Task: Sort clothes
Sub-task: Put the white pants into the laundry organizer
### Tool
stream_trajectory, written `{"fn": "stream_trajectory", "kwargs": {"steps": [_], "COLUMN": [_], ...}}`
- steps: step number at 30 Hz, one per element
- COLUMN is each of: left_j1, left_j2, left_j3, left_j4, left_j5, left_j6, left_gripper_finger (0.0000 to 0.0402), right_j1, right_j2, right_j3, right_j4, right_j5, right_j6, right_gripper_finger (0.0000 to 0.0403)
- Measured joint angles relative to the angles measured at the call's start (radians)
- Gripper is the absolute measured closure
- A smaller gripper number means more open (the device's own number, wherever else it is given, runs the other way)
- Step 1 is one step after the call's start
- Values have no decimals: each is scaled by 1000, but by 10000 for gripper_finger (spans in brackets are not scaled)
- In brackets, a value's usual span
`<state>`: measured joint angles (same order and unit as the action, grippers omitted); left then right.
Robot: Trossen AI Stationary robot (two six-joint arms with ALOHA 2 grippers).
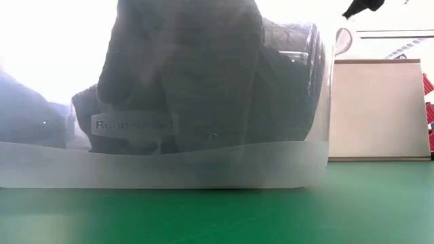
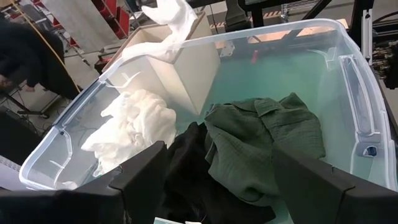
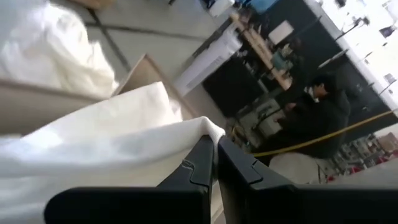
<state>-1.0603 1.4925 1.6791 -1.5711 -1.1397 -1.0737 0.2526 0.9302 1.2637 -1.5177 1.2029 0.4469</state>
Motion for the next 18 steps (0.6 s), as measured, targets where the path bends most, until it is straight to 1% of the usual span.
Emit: {"fn": "stream_trajectory", "kwargs": {"steps": [6, 10, 14, 18], "left_j1": [0, 0, 0, 0], "left_j2": [0, 0, 0, 0], "left_j3": [-2, -5, -5, -6], "left_j4": [0, 0, 0, 0], "left_j5": [-1, -2, -3, -4], "left_j6": [0, 0, 0, 0], "left_gripper_finger": [138, 138, 138, 138], "right_j1": [-90, -160, -264, -397], "right_j2": [0, -1, -7, -6], "right_j3": [-50, -58, -55, -55], "right_j4": [-2, 1, 4, 4], "right_j5": [-126, -182, -273, -364], "right_j6": [16, 28, 47, 73], "right_gripper_finger": [394, 394, 394, 394]}}
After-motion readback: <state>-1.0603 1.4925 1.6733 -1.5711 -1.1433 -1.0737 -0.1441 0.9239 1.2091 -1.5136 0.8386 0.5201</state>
